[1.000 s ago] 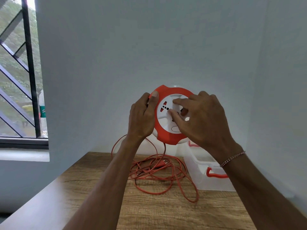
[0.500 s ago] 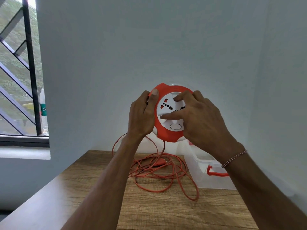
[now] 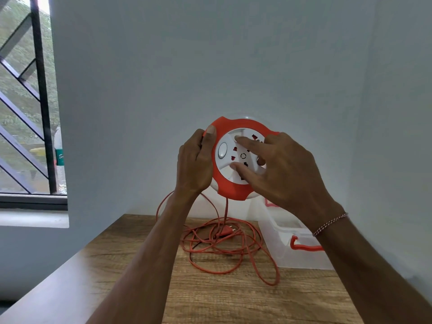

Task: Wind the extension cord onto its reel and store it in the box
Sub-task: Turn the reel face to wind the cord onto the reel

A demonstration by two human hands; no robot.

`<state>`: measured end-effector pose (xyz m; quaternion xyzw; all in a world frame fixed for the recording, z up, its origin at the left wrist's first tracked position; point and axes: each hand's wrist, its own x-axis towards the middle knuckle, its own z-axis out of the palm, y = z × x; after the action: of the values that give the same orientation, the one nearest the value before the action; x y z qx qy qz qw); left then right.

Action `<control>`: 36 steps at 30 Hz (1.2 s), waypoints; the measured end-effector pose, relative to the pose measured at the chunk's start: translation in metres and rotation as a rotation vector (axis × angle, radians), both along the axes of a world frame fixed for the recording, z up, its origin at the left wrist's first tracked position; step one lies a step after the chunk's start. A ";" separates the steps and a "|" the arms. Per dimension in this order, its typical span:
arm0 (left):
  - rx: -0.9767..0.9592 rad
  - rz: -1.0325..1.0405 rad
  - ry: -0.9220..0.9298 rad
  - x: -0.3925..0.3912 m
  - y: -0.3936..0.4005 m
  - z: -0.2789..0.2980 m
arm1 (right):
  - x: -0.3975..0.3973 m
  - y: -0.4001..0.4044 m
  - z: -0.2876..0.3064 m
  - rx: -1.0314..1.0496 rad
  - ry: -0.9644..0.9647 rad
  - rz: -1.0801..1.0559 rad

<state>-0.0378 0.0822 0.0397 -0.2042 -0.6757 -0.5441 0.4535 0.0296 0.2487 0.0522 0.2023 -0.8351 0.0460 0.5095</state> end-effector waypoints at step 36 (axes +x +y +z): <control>-0.017 0.028 0.007 -0.001 0.001 0.000 | 0.001 0.001 0.003 -0.004 0.019 0.026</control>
<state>-0.0386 0.0831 0.0393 -0.2006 -0.6817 -0.5312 0.4614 0.0307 0.2500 0.0553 0.2125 -0.8273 0.0524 0.5174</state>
